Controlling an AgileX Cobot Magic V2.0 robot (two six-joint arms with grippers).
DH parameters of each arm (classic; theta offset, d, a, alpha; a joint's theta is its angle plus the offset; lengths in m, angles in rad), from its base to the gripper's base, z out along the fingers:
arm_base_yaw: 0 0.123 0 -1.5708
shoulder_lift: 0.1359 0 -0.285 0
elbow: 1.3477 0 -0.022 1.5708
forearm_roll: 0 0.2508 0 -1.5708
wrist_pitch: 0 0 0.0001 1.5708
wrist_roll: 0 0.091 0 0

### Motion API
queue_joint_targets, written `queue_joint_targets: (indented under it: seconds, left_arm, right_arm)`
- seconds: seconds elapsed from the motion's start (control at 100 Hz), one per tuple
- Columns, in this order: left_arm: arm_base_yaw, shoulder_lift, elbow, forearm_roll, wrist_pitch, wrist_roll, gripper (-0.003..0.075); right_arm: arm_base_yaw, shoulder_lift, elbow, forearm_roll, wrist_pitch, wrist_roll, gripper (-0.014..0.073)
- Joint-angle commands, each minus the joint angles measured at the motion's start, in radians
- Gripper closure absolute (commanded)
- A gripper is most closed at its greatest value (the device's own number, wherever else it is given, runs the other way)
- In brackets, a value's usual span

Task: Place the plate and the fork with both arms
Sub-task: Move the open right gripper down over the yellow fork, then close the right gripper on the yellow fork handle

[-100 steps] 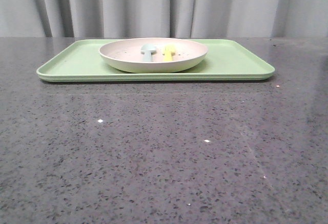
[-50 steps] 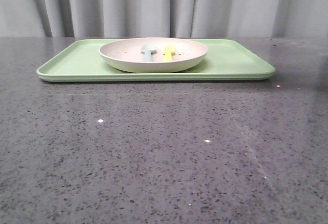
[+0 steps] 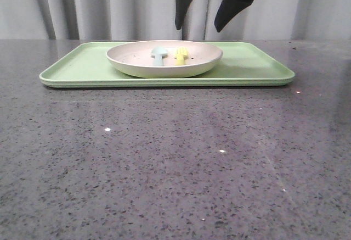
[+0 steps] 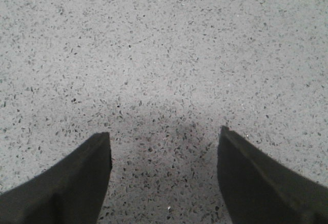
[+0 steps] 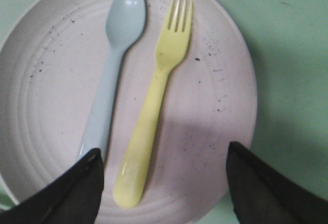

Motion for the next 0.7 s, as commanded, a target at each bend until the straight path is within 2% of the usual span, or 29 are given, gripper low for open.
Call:
queue_joint_targets:
  seconds: [0.0, 0.14, 0.69]
  left_arm:
    - [0.001, -0.002, -0.025, -0.006, -0.051, -0.014, 0.0279]
    - [0.001, -0.002, -0.025, -0.006, -0.051, -0.014, 0.0279]
    - [0.001, -0.002, -0.025, -0.006, -0.05, -0.014, 0.0279]
  right_arm:
    - [0.016, -0.022, -0.08, -0.066, -0.017, 0.049, 0.0089]
    - [0.027, 0.02, -0.131, -0.081, -0.001, 0.053, 0.0089]
    - [0.027, 0.1, -0.131, -0.084, -0.002, 0.056, 0.0089]
